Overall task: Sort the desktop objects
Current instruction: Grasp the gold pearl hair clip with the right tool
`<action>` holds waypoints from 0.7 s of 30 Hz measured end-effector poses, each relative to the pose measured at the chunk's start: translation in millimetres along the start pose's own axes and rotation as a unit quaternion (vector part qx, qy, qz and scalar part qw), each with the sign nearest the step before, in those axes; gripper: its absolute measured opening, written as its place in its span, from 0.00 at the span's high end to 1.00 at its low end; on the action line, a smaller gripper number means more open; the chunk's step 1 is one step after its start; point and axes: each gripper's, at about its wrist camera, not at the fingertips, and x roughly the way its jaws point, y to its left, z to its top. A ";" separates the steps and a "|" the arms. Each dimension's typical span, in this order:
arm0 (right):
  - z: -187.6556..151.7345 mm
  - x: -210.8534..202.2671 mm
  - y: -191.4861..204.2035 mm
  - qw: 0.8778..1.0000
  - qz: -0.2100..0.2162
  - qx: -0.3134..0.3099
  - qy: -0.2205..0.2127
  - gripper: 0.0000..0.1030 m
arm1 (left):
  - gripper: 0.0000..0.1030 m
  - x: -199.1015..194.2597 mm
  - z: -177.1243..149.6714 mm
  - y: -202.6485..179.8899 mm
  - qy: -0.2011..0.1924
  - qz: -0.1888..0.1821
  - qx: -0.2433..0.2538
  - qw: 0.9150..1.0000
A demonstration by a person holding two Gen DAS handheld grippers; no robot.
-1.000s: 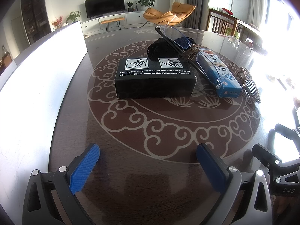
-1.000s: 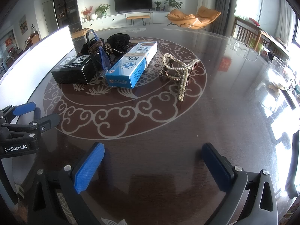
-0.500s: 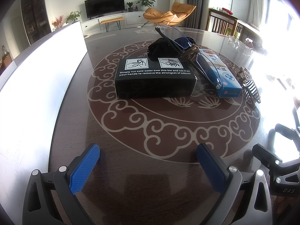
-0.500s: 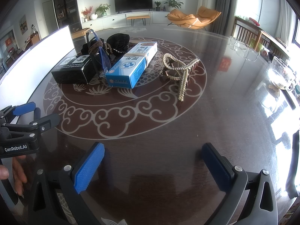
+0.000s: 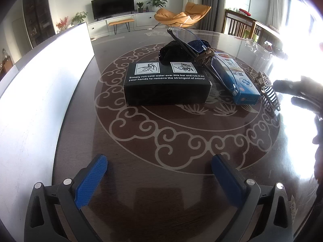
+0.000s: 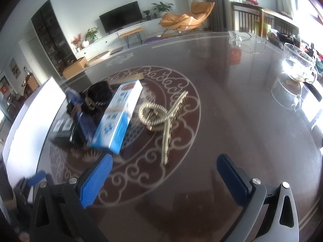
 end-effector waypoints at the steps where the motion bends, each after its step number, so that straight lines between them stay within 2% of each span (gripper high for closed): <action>1: 9.7 10.5 0.5 1.000 -0.005 0.004 0.015 0.00 | 0.00 0.1 -0.3 0.1 0.000 0.000 0.000 1.000; 4: 25.2 37.4 4.6 0.999 0.000 0.012 0.043 0.02 | 0.00 -0.2 0.3 -0.1 0.000 0.000 0.000 1.000; 6: 28.0 43.6 12.3 0.999 -0.020 -0.004 0.031 0.05 | 0.00 -0.2 0.0 0.0 0.000 0.000 0.000 1.000; 7: 28.6 45.7 16.8 0.999 -0.034 -0.017 0.027 0.10 | 0.00 -0.1 -0.3 0.0 0.000 0.000 0.000 1.000; 8: 28.7 45.9 20.1 0.998 -0.047 -0.028 0.022 0.25 | 0.00 -0.3 0.3 -0.1 0.000 0.000 0.000 1.000; 10: 27.1 42.8 23.7 0.998 -0.050 -0.043 0.014 0.47 | 0.00 -0.3 0.2 -0.1 0.000 0.000 0.000 1.000; 11: 24.4 41.1 22.0 0.998 -0.045 -0.043 0.014 0.53 | 0.00 -0.3 0.2 -0.1 0.000 0.000 0.000 1.000; 13: 14.9 34.2 17.0 0.998 -0.037 -0.046 0.009 0.57 | 0.00 -0.1 -0.4 0.0 0.000 0.000 0.000 1.000; 21: -50.5 -10.1 0.2 0.997 -0.035 -0.068 -0.024 0.57 | 0.00 -0.4 -0.1 -0.1 0.000 0.001 0.000 1.000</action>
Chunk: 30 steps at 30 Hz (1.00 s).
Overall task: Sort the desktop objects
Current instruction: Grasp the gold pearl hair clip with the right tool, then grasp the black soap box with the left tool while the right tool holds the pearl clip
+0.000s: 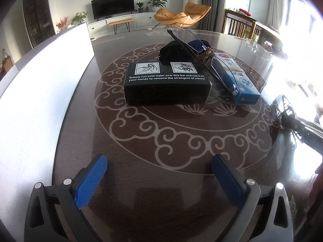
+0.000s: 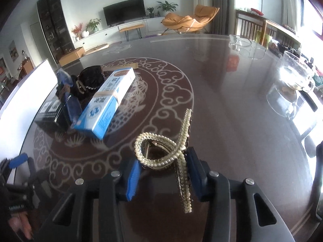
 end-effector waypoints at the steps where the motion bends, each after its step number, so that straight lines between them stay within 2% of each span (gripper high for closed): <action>1: -3.6 -1.7 0.3 1.000 -0.001 0.000 -0.003 0.57 | 0.00 0.1 -0.3 0.1 0.000 0.000 0.000 1.000; 6: -4.4 -8.1 -0.4 1.000 -0.001 0.004 -0.002 0.55 | 0.00 0.3 0.4 -0.2 0.001 -0.004 0.005 1.000; 10: -6.9 -10.3 1.0 1.000 0.004 -0.001 -0.001 0.49 | 0.00 5.4 11.3 5.6 0.034 -0.025 0.025 0.999; 12: -9.0 -9.0 4.8 1.000 -0.003 -0.010 0.001 0.48 | 0.00 4.1 24.1 13.2 0.033 -0.030 0.015 0.999; 14: -10.4 -7.8 9.0 1.000 -0.011 -0.021 0.004 0.44 | 0.00 -0.7 42.8 18.0 0.019 -0.019 0.016 1.000; 17: -11.6 -6.7 13.5 0.999 -0.016 -0.033 0.007 0.40 | 0.00 1.7 72.4 15.5 0.015 -0.015 0.056 0.998; 20: -11.9 -7.5 13.0 0.999 -0.014 -0.032 0.007 0.40 | 0.00 17.0 91.4 1.0 0.036 -0.032 0.143 0.988; 24: -12.5 -7.7 12.9 0.999 -0.014 -0.033 0.007 0.40 | 0.00 30.2 101.2 -15.1 0.046 -0.045 0.255 0.965; 27: -12.6 -7.8 13.3 0.999 -0.017 -0.035 0.008 0.40 | 0.00 37.1 107.3 -23.5 0.049 -0.074 0.285 0.954; 29: -12.6 -7.9 13.7 0.999 -0.016 -0.035 0.008 0.40 | 0.00 45.1 108.7 -26.9 0.064 -0.097 0.289 0.950; 30: -12.6 -7.9 13.7 0.999 -0.016 -0.036 0.008 0.40 | 0.00 47.4 109.0 -28.7 0.060 -0.097 0.292 0.950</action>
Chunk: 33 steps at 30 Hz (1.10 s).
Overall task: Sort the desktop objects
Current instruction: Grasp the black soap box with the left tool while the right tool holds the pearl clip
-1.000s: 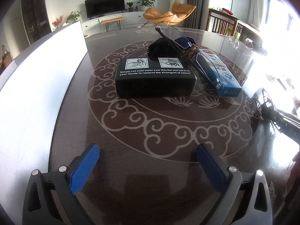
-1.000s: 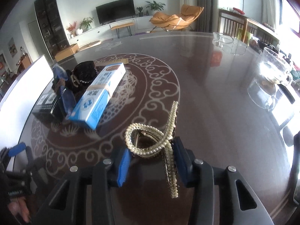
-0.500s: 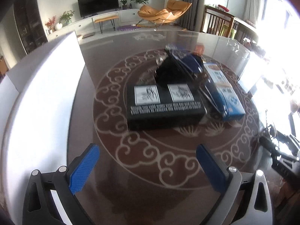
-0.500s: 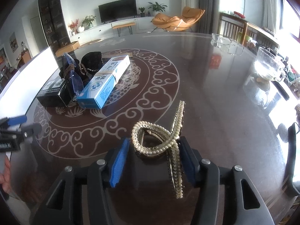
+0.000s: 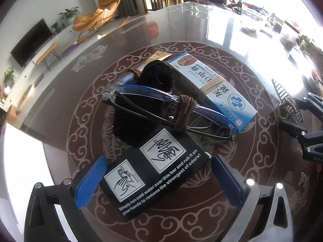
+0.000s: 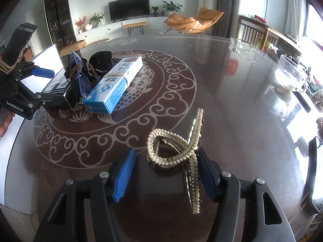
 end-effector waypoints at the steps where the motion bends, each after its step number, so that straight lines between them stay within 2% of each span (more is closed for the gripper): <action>1: 0.0 0.1 -0.1 1.000 0.000 0.000 0.000 0.40 | 0.00 3.7 2.8 -0.2 0.003 -0.005 0.005 1.000; 8: 0.0 -0.7 -0.8 1.000 0.006 0.004 -0.001 0.40 | 0.00 16.9 11.3 -13.5 -0.003 0.014 0.025 1.000; 15: 0.1 -0.8 -1.2 1.000 0.008 0.005 -0.002 0.40 | 0.00 12.2 4.6 -14.8 -0.008 0.026 -0.005 1.000; 18: 0.2 -0.9 -1.3 1.000 0.009 0.006 -0.002 0.40 | 0.00 11.4 3.2 -16.2 0.002 0.027 -0.014 1.000; 25: 0.5 -1.4 -2.1 1.000 0.012 0.007 -0.003 0.40 | 0.00 -1.7 -13.3 -39.5 0.029 -0.002 0.014 0.999; 29: 0.3 -1.8 -2.2 1.000 0.015 0.010 -0.004 0.40 | 0.00 -3.4 -28.2 -46.0 0.073 -0.076 0.000 0.994; 33: -0.2 -1.6 -3.4 1.000 0.017 0.011 -0.004 0.40 | 0.00 -10.0 -31.3 -52.6 0.079 -0.056 0.016 0.995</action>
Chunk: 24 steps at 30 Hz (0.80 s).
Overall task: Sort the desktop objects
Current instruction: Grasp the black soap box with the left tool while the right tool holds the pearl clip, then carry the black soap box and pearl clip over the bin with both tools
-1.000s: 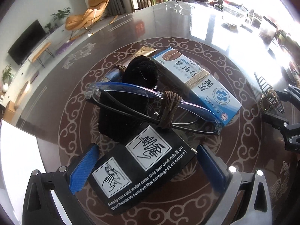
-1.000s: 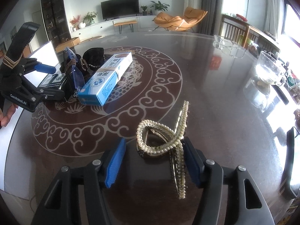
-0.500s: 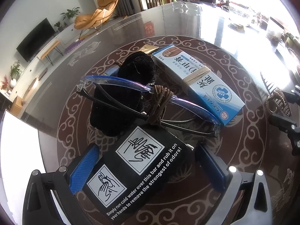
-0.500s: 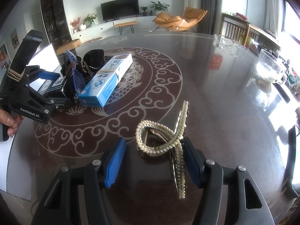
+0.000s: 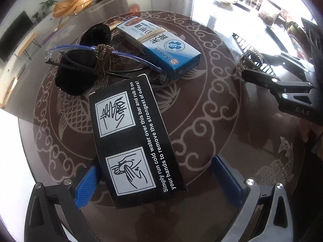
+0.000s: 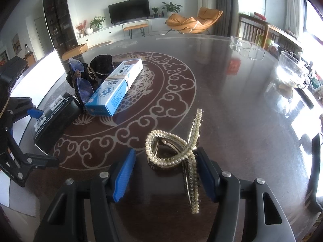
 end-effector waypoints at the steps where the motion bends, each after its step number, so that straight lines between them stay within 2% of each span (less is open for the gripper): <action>1: 0.0 0.1 -0.1 1.000 0.000 0.000 0.000 0.40 | 0.00 -1.1 1.4 -0.1 -0.004 0.012 -0.004 1.000; 4: 0.0 0.0 0.0 1.000 0.000 0.000 0.000 0.40 | 0.00 -0.7 7.5 -1.1 -0.022 0.032 -0.016 0.999; 8: -0.2 0.5 0.4 1.000 0.002 -0.001 0.000 0.38 | 0.00 3.7 12.1 6.3 -0.023 0.011 -0.075 0.997; 9: 0.0 0.8 -0.4 1.000 0.006 0.000 0.001 0.37 | 0.04 4.2 10.7 8.9 -0.024 0.008 -0.094 0.995; 10: -0.1 0.9 -1.0 1.000 0.013 0.001 0.001 0.33 | 0.11 0.3 9.3 9.3 -0.037 0.016 -0.106 0.994; 11: -0.1 0.3 -3.0 1.000 0.028 0.005 -0.001 0.27 | 0.30 -4.2 7.6 10.2 -0.050 0.023 -0.117 0.992; 12: 0.3 -0.2 -6.6 0.999 0.047 0.011 -0.002 0.24 | 0.44 -8.9 5.3 13.0 -0.060 0.027 -0.134 0.989; 14: 1.5 -2.5 -16.6 0.997 0.075 0.026 0.006 0.21 | 0.44 -14.2 -3.0 16.1 -0.075 0.016 -0.167 0.983; 17: -0.6 -8.7 -41.4 0.993 0.086 0.076 0.012 0.21 | 0.44 -20.4 -21.5 3.0 -0.094 0.042 -0.171 0.980; 19: -2.8 -13.0 -51.3 0.992 0.081 0.099 0.010 0.20 | 0.44 -26.8 -24.3 -2.7 -0.107 0.044 -0.181 0.977; 24: 9.1 -6.1 -20.1 0.995 0.070 0.060 0.026 0.18 | 0.44 -33.4 -40.5 -15.6 -0.135 0.027 -0.213 0.967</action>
